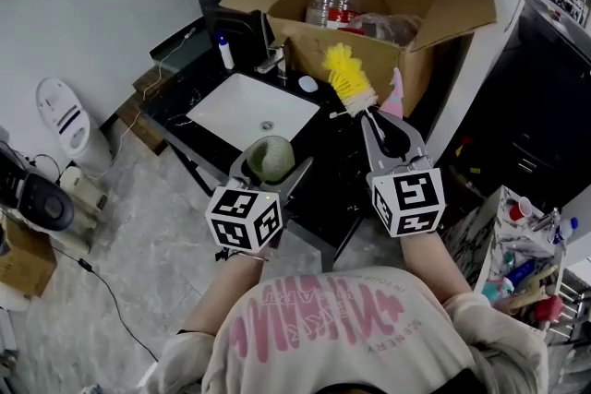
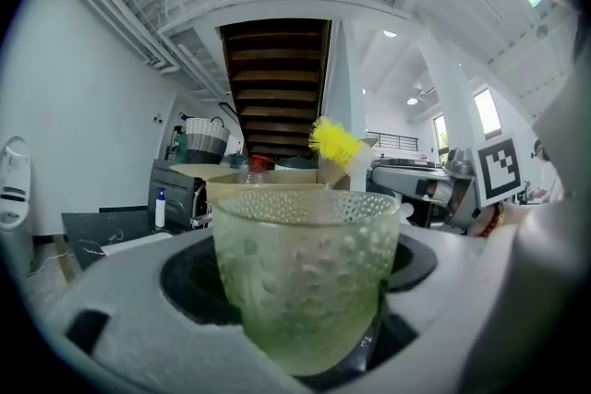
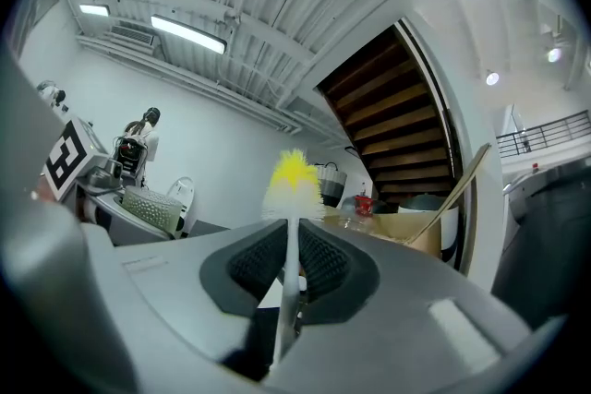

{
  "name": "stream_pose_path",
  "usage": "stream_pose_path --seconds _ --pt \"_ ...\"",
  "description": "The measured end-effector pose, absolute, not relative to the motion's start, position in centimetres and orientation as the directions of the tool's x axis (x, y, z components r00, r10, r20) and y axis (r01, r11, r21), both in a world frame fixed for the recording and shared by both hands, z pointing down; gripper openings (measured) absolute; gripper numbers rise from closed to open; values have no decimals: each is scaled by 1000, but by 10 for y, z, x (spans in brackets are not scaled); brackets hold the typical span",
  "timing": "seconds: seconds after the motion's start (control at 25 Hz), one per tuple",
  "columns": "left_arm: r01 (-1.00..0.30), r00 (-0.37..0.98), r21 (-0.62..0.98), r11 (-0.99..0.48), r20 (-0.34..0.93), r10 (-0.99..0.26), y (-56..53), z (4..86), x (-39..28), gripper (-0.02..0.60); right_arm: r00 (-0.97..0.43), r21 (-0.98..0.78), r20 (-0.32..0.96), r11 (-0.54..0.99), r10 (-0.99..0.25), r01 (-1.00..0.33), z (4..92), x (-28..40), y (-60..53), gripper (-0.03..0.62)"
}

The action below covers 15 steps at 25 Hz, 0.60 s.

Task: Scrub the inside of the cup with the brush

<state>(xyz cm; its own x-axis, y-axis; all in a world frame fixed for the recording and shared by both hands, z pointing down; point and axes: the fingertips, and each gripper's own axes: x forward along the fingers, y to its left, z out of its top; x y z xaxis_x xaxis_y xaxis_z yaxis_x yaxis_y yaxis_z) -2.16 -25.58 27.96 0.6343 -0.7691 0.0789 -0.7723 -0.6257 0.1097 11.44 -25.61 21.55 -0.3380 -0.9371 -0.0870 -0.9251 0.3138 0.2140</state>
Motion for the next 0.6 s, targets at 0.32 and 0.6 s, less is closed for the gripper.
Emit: stream_pose_path --seconds 0.32,0.6 --pt "-770 637 111 -628 90 -765 -264 282 -20 402 -350 159 -73 335 -934 -929 222 114 -267 52" --pt "-774 633 124 -621 94 -769 -267 283 -24 402 -355 136 -56 345 -933 -929 228 113 -270 52"
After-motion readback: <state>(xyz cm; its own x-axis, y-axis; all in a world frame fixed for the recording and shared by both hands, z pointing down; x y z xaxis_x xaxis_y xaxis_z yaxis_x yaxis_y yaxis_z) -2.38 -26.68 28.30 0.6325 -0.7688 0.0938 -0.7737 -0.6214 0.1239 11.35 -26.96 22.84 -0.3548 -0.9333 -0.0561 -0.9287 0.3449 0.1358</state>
